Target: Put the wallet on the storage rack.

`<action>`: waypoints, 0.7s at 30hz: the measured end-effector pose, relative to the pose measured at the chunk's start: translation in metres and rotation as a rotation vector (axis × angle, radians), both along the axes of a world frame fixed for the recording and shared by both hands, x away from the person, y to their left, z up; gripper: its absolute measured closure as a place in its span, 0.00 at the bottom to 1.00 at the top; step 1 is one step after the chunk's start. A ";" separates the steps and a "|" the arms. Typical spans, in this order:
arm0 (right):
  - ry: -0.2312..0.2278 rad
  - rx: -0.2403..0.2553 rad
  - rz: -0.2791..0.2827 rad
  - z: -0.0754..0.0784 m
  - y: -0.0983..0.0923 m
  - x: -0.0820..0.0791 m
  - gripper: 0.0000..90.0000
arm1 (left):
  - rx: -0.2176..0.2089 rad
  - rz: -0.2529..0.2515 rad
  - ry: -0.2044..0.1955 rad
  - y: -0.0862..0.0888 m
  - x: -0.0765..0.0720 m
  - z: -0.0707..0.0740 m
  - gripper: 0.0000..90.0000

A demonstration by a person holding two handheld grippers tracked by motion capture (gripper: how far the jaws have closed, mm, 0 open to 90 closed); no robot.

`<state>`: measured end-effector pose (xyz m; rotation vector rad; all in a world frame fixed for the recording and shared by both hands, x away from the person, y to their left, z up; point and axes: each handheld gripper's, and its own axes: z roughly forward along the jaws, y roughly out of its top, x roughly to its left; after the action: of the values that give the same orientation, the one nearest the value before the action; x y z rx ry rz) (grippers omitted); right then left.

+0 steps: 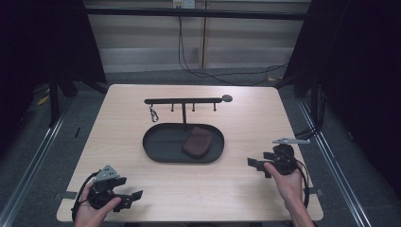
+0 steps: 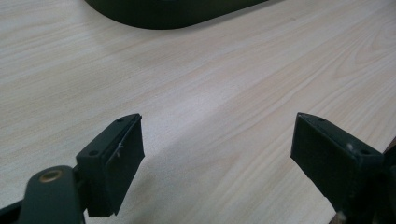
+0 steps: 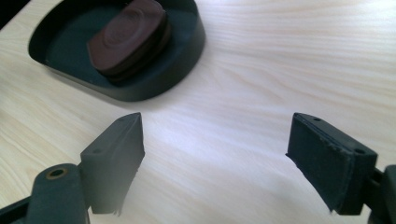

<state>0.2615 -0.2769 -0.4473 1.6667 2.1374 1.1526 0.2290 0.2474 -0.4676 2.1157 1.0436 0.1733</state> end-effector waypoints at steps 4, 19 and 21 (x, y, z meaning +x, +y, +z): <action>-0.004 -0.005 -0.012 -0.003 -0.008 -0.011 0.21 | -0.005 -0.005 -0.001 0.000 0.000 0.000 0.19; 0.010 -0.020 -0.076 -0.028 -0.045 -0.046 0.19 | -0.012 -0.006 -0.014 0.001 -0.001 0.001 0.18; 0.014 -0.031 -0.092 -0.030 -0.047 -0.047 0.19 | -0.007 -0.002 -0.008 0.001 -0.001 0.001 0.18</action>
<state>0.2144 -0.3235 -0.4768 1.7440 2.0526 1.0801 0.2285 0.2487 -0.4670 2.1076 1.0366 0.1763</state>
